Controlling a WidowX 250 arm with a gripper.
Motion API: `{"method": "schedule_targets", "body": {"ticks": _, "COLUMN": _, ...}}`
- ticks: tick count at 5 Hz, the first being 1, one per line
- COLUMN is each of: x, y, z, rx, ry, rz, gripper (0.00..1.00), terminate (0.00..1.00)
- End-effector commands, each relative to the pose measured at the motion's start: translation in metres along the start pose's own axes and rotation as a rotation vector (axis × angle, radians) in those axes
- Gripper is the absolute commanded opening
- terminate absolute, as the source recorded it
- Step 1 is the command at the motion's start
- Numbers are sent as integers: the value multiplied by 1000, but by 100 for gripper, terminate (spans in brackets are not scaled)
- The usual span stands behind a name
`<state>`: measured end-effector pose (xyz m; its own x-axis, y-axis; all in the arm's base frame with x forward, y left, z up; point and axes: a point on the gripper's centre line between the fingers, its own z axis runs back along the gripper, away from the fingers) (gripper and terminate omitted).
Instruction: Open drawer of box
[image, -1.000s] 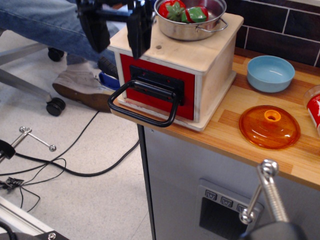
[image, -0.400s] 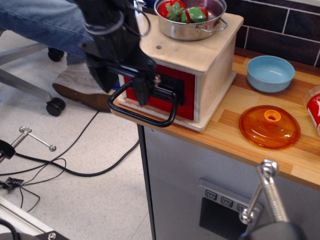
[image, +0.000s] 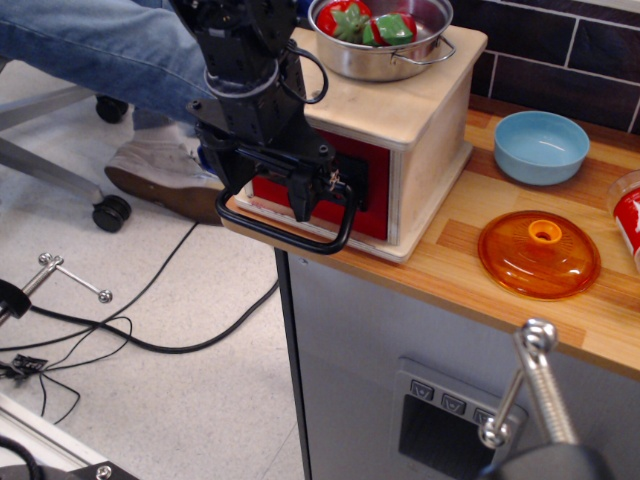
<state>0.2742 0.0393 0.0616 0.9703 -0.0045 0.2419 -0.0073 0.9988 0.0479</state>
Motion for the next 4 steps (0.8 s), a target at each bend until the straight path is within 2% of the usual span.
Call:
{"method": "schedule_targets", "body": {"ticks": 1, "x": 0, "y": -4, "z": -12, "rx": 36, "ry": -35, "rz": -8, "gripper": 100, "terminate": 0}}
{"method": "schedule_targets", "body": {"ticks": 2, "x": -14, "y": -9, "z": -23, "rx": 47, "ry": -18, "rz": -9, "gripper": 100, "terminate": 0}}
{"method": "schedule_targets", "body": {"ticks": 4, "x": -56, "y": -11, "z": -25, "rx": 12, "ry": 110, "rz": 12, "gripper": 100, "terminate": 0}}
